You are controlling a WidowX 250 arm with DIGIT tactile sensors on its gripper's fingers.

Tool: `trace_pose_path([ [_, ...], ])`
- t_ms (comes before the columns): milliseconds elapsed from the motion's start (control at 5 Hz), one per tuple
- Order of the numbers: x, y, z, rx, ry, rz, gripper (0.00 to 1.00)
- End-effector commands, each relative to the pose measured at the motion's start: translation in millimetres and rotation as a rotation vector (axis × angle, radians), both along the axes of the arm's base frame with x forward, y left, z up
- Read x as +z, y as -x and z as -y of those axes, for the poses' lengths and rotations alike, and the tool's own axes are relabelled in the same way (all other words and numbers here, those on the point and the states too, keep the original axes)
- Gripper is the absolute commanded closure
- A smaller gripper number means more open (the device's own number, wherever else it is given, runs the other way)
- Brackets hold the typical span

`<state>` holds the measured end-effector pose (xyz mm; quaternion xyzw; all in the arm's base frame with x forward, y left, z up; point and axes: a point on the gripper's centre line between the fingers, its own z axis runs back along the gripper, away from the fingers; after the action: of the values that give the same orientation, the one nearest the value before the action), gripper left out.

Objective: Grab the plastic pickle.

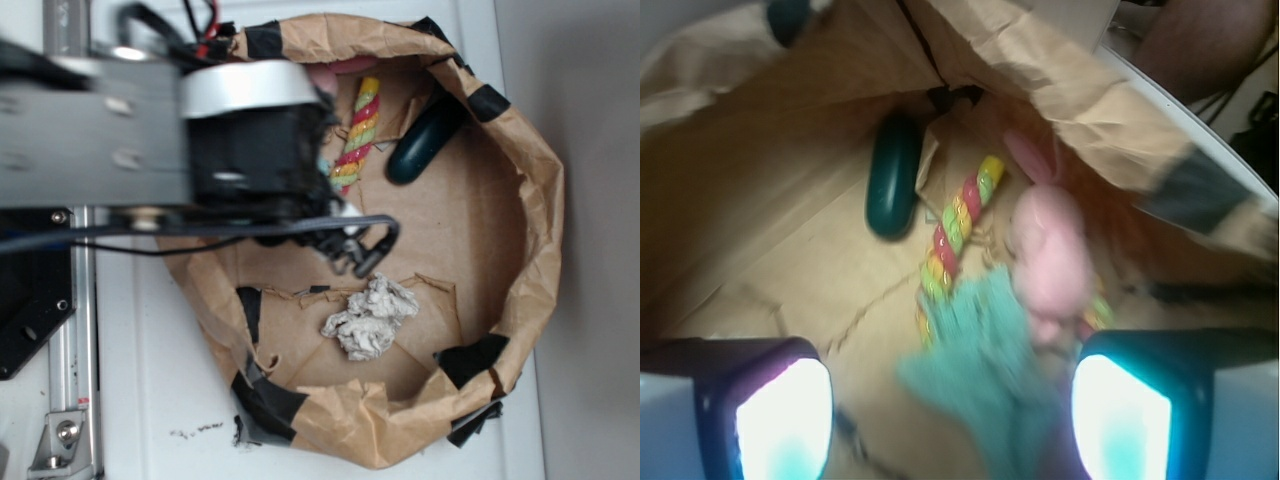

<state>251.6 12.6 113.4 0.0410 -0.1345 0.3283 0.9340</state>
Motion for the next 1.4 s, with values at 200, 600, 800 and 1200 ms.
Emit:
trace_pose_path([
  [200,-43,-63,-47,0.016,-0.044,-0.098,0.00],
  [600,-72,-61,-67,0.003,-0.069,-0.145,0.00],
  [800,-82,-62,-64,0.006,-0.065,-0.148,0.02],
  [1200,-98,-50,-50,-0.005,-0.053,-0.176,1.00],
])
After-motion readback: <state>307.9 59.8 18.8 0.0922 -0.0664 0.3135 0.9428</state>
